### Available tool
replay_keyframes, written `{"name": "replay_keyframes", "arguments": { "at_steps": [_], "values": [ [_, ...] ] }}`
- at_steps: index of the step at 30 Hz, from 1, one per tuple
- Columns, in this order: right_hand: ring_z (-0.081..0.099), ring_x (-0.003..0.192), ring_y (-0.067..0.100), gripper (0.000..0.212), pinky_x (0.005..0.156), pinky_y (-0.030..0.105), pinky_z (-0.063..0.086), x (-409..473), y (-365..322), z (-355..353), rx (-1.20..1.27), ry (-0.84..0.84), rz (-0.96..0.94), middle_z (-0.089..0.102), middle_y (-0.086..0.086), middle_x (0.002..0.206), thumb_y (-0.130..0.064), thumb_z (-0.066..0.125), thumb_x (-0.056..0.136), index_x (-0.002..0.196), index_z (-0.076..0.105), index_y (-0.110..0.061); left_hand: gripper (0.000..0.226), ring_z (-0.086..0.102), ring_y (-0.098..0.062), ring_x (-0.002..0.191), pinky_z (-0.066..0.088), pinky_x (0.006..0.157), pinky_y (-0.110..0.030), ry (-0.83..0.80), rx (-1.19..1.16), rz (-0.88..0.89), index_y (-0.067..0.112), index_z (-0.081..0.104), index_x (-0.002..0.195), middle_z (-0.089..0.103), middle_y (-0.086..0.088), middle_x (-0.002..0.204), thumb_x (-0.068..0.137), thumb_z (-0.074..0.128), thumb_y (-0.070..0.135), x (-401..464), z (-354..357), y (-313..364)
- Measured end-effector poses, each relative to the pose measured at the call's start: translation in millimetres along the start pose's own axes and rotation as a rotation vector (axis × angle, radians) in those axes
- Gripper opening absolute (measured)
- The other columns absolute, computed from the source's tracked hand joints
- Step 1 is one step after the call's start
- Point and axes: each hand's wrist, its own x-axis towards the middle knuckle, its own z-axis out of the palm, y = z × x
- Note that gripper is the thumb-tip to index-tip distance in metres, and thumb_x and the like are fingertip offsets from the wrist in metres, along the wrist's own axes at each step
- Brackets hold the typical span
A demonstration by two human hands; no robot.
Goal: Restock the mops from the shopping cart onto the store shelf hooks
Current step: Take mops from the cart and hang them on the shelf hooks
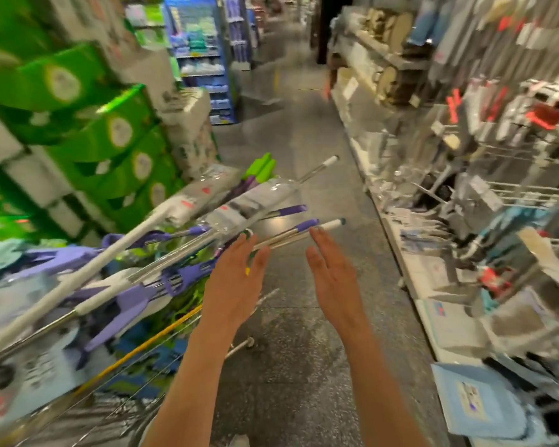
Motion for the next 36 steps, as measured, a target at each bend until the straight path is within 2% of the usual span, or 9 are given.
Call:
{"name": "replay_keyframes", "arguments": {
  "at_steps": [6,12,15,19,23,25,29,34,36],
  "values": [
    [0.026,0.147,0.002,0.068,0.123,0.032,0.021,9,-36,70,0.070,-0.120,-0.040,0.033,-0.010,0.160,-0.062,0.039,0.093,0.151,0.042,-0.028,0.037,0.041,0.003,0.118,0.031,0.099,-0.020,0.153,-0.110,-0.041,0.033,0.054,0.138,0.047,0.022,0.127,0.104,0.042,0.044,-11,-61,-33],
    [0.031,0.145,0.002,0.061,0.119,0.022,0.025,11,-73,161,0.132,-0.223,-0.078,0.036,-0.010,0.159,-0.061,0.038,0.090,0.146,0.044,-0.037,0.054,0.049,-0.014,0.131,0.037,0.105,-0.032,0.233,-0.179,-0.197,0.026,0.052,0.144,0.053,0.003,0.146,0.099,0.039,0.054,-20,-125,-100],
    [0.030,0.144,0.000,0.064,0.106,0.002,0.022,8,-94,212,0.160,-0.287,-0.074,0.038,-0.013,0.156,-0.060,0.038,0.086,0.144,0.045,-0.035,0.055,0.049,-0.018,0.134,0.037,0.108,-0.033,0.300,-0.246,-0.273,0.027,0.054,0.142,0.055,0.003,0.144,0.097,0.040,0.056,-27,-165,-136],
    [0.046,0.129,0.002,0.074,0.109,0.026,0.033,7,-112,283,0.184,-0.370,-0.010,0.050,-0.013,0.142,-0.074,0.039,0.083,0.142,0.051,-0.031,0.050,0.053,-0.014,0.128,0.040,0.098,-0.025,0.341,-0.261,-0.334,0.022,0.058,0.138,0.060,0.003,0.135,0.103,0.038,0.051,-31,-216,-190],
    [0.036,0.140,0.002,0.067,0.108,0.021,0.027,2,-124,338,0.195,-0.428,0.046,0.040,-0.017,0.152,-0.067,0.038,0.085,0.144,0.045,-0.037,0.044,0.058,-0.020,0.122,0.040,0.084,-0.015,0.333,-0.278,-0.428,0.017,0.060,0.135,0.062,-0.002,0.131,0.107,0.036,0.041,-35,-244,-241],
    [0.033,0.144,0.005,0.075,0.112,0.024,0.028,2,-126,360,0.181,-0.452,0.084,0.036,-0.014,0.157,-0.068,0.038,0.084,0.150,0.041,-0.033,0.036,0.059,-0.017,0.099,0.037,0.070,-0.008,0.320,-0.303,-0.507,0.019,0.061,0.126,0.062,-0.005,0.122,0.108,0.035,0.037,-35,-251,-265],
    [0.037,0.134,0.002,0.070,0.103,0.022,0.029,8,-124,391,0.144,-0.488,0.133,0.037,-0.009,0.157,-0.061,0.039,0.092,0.152,0.040,-0.026,0.032,0.057,-0.018,0.086,0.043,0.072,-0.034,0.391,-0.560,-0.700,0.024,0.062,0.114,0.063,-0.005,0.106,0.106,0.040,0.045,-30,-256,-294],
    [0.042,0.138,0.015,0.053,0.102,0.026,0.034,33,-106,420,0.104,-0.531,0.170,0.044,-0.003,0.153,-0.044,0.043,0.104,0.151,0.043,-0.018,0.046,0.057,-0.022,0.102,0.048,0.099,-0.045,0.405,-0.730,-0.798,0.015,0.064,0.119,0.064,-0.015,0.127,0.102,0.042,0.052,-16,-248,-319],
    [0.045,0.136,0.019,0.052,0.107,0.035,0.039,46,-96,435,0.084,-0.548,0.192,0.048,0.000,0.151,-0.045,0.045,0.104,0.148,0.047,-0.017,0.040,0.058,-0.021,0.096,0.048,0.091,-0.040,0.449,-0.877,-0.874,0.015,0.061,0.106,0.064,-0.012,0.116,0.103,0.045,0.051,-8,-246,-324]
  ]
}}
